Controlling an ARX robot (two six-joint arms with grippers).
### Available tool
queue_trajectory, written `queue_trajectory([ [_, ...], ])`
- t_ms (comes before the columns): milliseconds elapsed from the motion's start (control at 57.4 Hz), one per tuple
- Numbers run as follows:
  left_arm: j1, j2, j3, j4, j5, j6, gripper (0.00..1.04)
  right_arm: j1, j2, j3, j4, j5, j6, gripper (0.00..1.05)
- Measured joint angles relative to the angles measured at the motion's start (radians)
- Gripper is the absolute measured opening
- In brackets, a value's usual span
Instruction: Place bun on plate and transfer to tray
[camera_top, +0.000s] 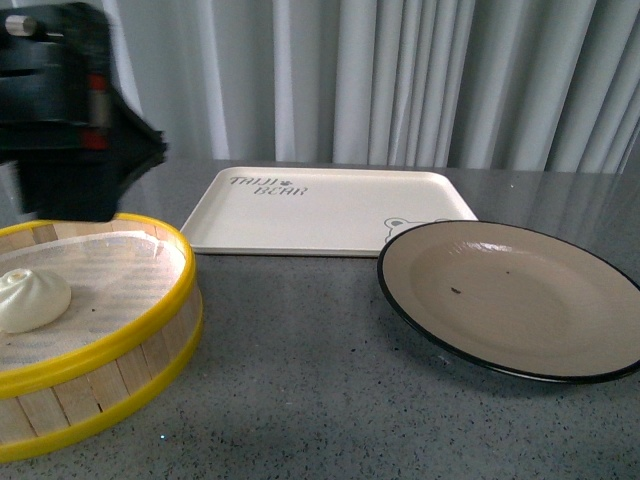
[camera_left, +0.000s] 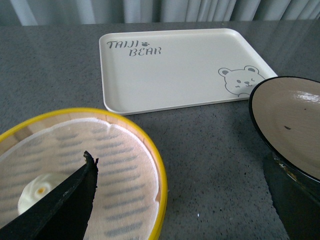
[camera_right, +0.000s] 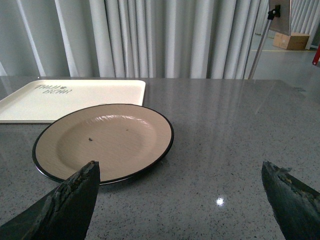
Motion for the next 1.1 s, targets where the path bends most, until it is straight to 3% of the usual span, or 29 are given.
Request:
queue_trajectory([
  [279, 0.034, 0.26, 0.215, -0.107, -0.011, 0.111, 0.98, 0.0, 0.0, 0.0, 0.0, 0.0, 0.0, 0.96],
  [645, 0.177, 0.365, 0.298, -0.191, -0.041, 0.132, 0.98, 0.0, 0.0, 0.0, 0.0, 0.0, 0.0, 0.96],
  [1098, 0.365, 0.291, 0.22, -0.289, 0.091, 0.141, 0.98, 0.0, 0.0, 0.0, 0.0, 0.0, 0.0, 0.96],
])
